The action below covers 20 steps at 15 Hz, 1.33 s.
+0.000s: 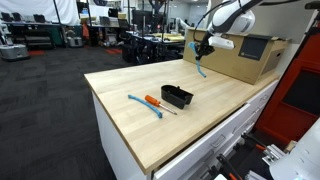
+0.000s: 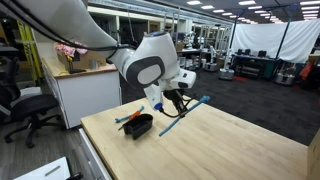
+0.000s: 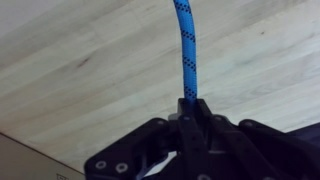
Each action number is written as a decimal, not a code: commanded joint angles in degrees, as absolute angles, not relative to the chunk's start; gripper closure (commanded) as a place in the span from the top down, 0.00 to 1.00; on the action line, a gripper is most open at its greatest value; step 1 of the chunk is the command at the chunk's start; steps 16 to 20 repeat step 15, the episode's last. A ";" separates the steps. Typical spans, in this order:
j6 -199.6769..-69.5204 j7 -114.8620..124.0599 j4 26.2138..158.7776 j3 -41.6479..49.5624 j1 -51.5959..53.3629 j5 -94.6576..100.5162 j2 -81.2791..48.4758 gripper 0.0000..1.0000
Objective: Remove the blue rope from the black bowl and put it on the table
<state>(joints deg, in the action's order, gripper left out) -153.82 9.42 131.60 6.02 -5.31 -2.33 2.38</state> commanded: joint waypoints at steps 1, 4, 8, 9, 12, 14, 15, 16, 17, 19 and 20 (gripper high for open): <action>-152.61 11.17 131.84 6.51 -6.31 -0.19 -1.72 0.03; -148.46 11.13 130.95 6.74 -5.86 0.64 -4.43 0.03; -140.50 4.96 130.97 5.73 -5.87 -5.08 -4.42 0.49; -139.00 3.18 131.25 5.41 -5.85 -6.84 -3.60 0.57; -135.79 1.77 131.59 5.09 -5.39 -7.49 -1.72 0.77; -135.24 2.32 132.07 4.87 -4.96 -6.35 0.08 0.91; -135.09 2.95 132.24 4.77 -4.69 -5.47 1.02 0.99; -135.09 2.95 132.24 4.77 -4.69 -5.47 1.02 0.99; -135.09 2.95 132.24 4.77 -4.69 -5.47 1.02 0.99; -135.09 2.95 132.24 4.77 -4.69 -5.47 1.02 0.99; -135.09 2.95 132.24 4.77 -4.69 -5.47 1.02 0.99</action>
